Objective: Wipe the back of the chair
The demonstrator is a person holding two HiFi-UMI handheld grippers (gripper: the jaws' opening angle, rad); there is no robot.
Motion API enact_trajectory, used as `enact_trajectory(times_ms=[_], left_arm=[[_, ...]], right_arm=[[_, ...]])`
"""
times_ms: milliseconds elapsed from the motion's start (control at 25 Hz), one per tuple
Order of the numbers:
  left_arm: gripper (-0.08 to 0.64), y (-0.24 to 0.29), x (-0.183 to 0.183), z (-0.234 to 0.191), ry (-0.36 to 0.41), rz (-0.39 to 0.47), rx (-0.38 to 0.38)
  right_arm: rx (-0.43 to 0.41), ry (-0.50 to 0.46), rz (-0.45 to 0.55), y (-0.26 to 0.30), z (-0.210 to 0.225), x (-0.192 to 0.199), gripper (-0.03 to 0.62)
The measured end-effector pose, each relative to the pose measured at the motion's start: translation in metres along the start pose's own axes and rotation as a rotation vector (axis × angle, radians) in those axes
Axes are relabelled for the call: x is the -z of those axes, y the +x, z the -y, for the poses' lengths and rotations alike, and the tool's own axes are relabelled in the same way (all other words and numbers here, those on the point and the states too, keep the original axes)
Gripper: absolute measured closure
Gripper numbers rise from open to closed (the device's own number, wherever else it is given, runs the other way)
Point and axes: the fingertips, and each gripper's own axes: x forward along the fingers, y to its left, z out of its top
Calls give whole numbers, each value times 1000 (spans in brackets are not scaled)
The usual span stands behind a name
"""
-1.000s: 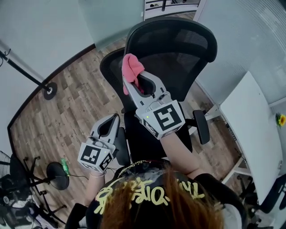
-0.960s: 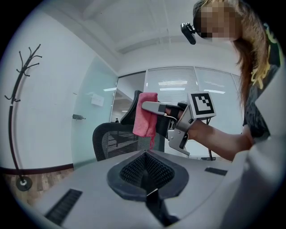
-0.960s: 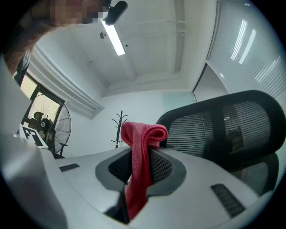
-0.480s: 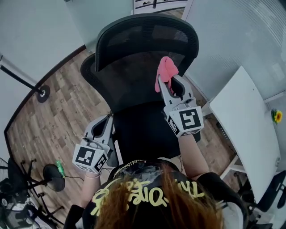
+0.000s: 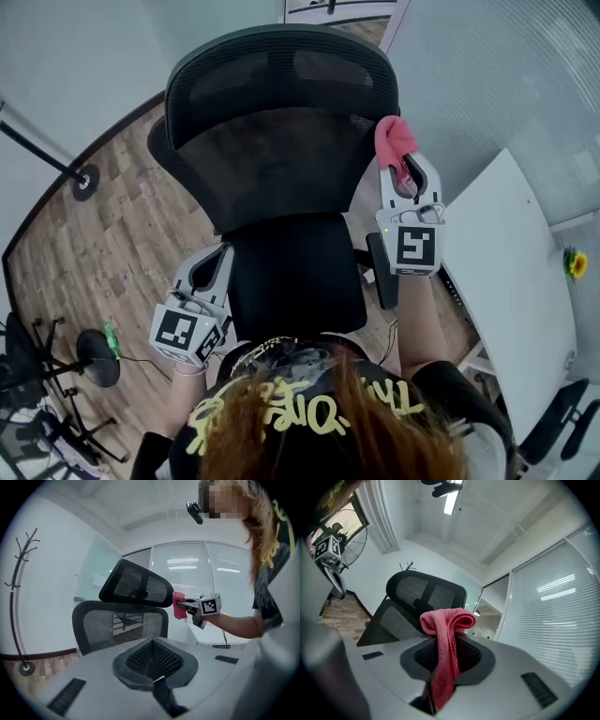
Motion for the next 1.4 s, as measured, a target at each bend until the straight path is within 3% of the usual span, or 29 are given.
enact_trajectory(times_ms=[200, 560, 1400], left_arm=[[569, -2, 2, 0, -10, 2, -52], [570, -16, 6, -23, -26, 3, -122], [569, -44, 13, -56, -45, 3, -129]], right_arm=[[-15, -14, 37, 16, -1, 4, 518], [90, -5, 83, 22, -12, 3, 518], [18, 165, 87, 78, -61, -2, 518]])
